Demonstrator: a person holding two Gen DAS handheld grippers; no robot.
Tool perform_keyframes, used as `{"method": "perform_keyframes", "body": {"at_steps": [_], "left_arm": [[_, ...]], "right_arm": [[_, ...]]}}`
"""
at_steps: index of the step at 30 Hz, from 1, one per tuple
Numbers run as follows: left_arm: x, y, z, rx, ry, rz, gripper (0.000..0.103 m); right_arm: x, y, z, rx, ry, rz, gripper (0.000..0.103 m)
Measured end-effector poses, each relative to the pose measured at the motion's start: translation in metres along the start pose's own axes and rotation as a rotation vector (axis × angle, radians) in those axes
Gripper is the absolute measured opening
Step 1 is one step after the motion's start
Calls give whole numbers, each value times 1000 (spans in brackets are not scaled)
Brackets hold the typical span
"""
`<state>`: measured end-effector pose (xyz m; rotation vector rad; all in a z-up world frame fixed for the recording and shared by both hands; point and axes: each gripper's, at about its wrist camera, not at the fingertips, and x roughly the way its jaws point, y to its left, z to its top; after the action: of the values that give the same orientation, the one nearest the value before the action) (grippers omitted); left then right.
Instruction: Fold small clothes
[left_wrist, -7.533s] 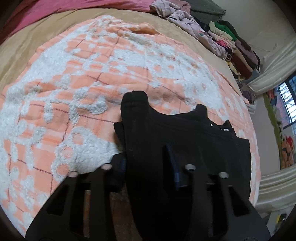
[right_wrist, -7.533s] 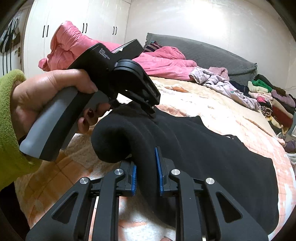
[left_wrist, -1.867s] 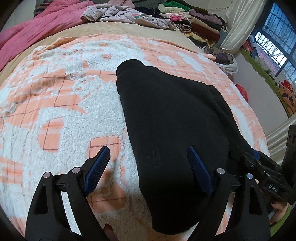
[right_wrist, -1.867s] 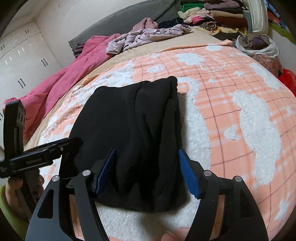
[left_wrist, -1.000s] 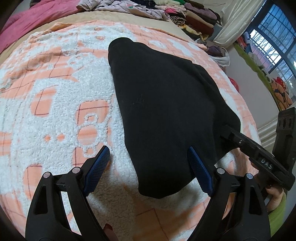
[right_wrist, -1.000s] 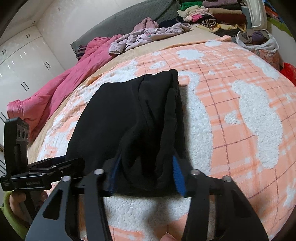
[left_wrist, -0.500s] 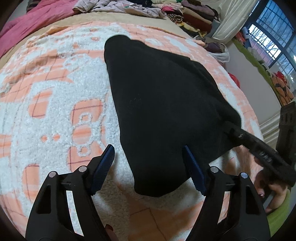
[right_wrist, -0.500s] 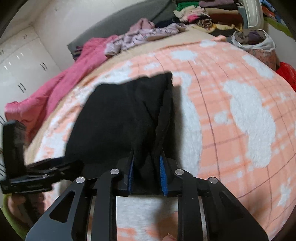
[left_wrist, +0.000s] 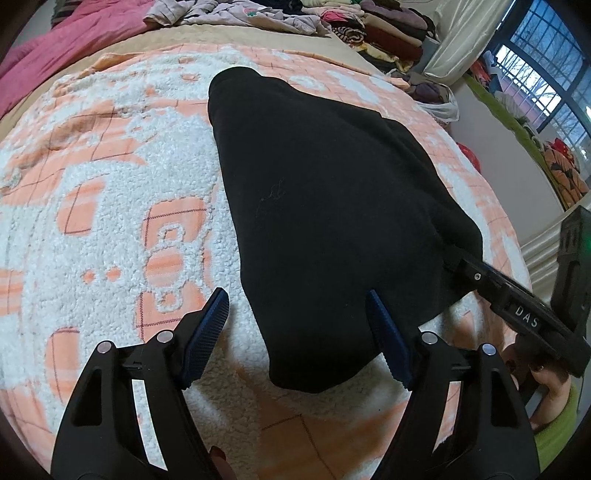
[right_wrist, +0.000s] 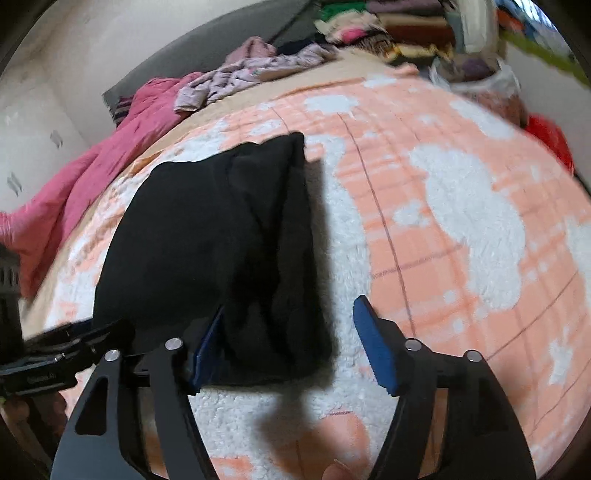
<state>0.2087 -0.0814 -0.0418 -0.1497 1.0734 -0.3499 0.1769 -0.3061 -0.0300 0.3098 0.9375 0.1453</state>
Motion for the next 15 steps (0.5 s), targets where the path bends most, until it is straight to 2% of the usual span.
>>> {"method": "perform_keyframes", "body": {"at_steps": [5, 7, 8, 13, 15], "left_arm": [[1, 1, 1, -7, 7, -8, 69], [2, 3, 1, -16, 13, -16, 69], [2, 3, 1, -21, 16, -16, 69], [-2, -1, 2, -16, 9, -14, 69], [-4, -2, 2, -17, 6, -16, 69]], "right_arm": [[1, 1, 1, -7, 13, 2, 65], [5, 0, 3, 7, 40, 45, 43], [7, 0, 4, 12, 56, 76, 42], [2, 10, 7, -45, 57, 61, 29], [-2, 13, 7, -59, 51, 57, 27]]}}
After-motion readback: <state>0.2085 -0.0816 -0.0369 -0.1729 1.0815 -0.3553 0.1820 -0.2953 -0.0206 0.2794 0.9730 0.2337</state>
